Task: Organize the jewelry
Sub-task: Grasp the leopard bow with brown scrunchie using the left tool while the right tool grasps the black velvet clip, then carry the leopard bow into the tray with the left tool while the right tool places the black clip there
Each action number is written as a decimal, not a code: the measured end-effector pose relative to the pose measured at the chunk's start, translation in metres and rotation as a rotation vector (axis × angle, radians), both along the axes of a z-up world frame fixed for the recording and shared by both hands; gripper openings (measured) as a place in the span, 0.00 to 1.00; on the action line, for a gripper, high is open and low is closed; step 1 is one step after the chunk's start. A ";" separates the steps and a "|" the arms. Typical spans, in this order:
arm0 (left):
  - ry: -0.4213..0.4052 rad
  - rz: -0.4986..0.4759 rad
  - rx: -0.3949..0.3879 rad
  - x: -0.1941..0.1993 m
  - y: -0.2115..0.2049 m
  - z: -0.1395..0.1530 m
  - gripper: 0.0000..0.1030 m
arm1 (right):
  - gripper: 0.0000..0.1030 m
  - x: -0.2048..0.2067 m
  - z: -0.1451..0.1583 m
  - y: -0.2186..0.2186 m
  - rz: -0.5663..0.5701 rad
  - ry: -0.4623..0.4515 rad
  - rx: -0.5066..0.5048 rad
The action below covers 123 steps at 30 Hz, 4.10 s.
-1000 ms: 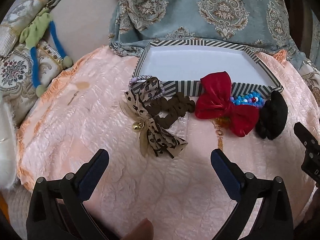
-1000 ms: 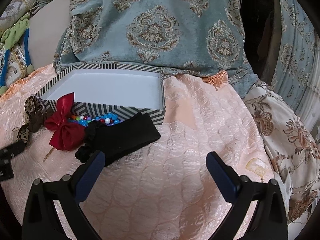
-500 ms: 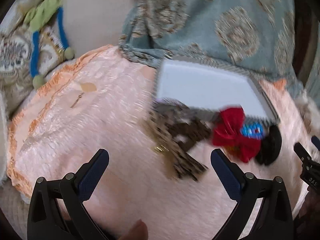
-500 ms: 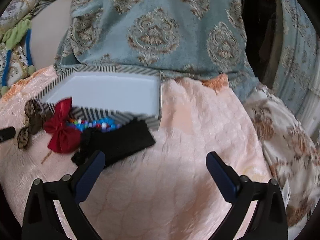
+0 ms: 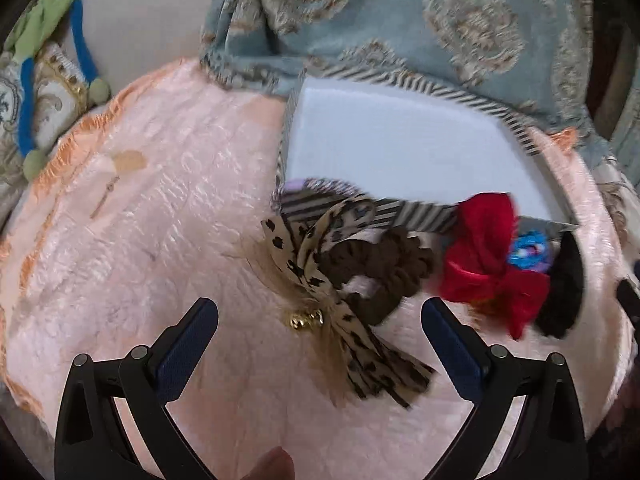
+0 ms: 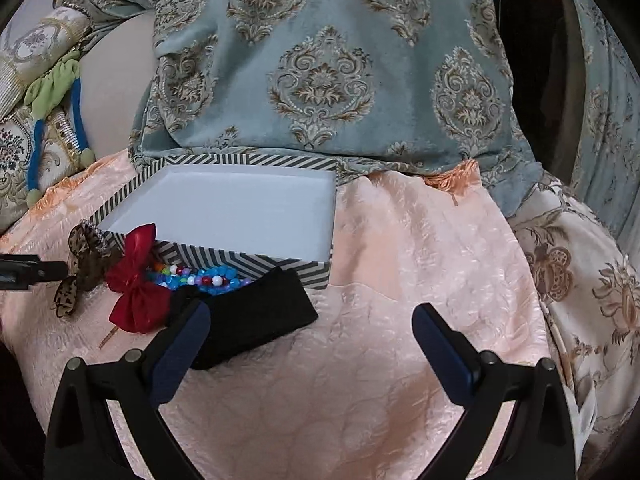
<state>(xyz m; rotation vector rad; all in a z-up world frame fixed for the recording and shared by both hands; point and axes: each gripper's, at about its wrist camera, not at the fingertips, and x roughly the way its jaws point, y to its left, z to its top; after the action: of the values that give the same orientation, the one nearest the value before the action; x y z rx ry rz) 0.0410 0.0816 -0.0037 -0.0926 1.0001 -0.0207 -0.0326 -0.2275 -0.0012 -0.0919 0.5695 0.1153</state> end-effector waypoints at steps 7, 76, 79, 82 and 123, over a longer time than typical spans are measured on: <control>0.056 0.062 0.035 0.011 0.005 -0.025 0.87 | 0.99 0.003 -0.006 -0.009 -0.028 0.034 0.035; -0.354 -0.067 -0.159 -0.054 -0.007 0.086 0.00 | 0.15 0.065 0.053 -0.013 0.091 0.021 0.219; -0.365 -0.070 -0.147 -0.037 -0.010 0.091 0.00 | 0.15 0.091 0.052 0.006 0.114 0.060 0.174; -0.358 -0.069 -0.141 -0.020 -0.012 0.090 0.00 | 0.15 0.117 0.043 0.013 0.117 0.104 0.175; -0.129 0.023 0.016 0.099 -0.016 0.039 0.13 | 0.48 0.169 0.028 0.014 0.117 0.143 0.216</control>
<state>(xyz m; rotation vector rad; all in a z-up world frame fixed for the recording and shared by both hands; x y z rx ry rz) 0.1396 0.0656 0.0354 -0.0865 0.8700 0.0024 0.1360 -0.2133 0.0268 0.0937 0.6906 0.2974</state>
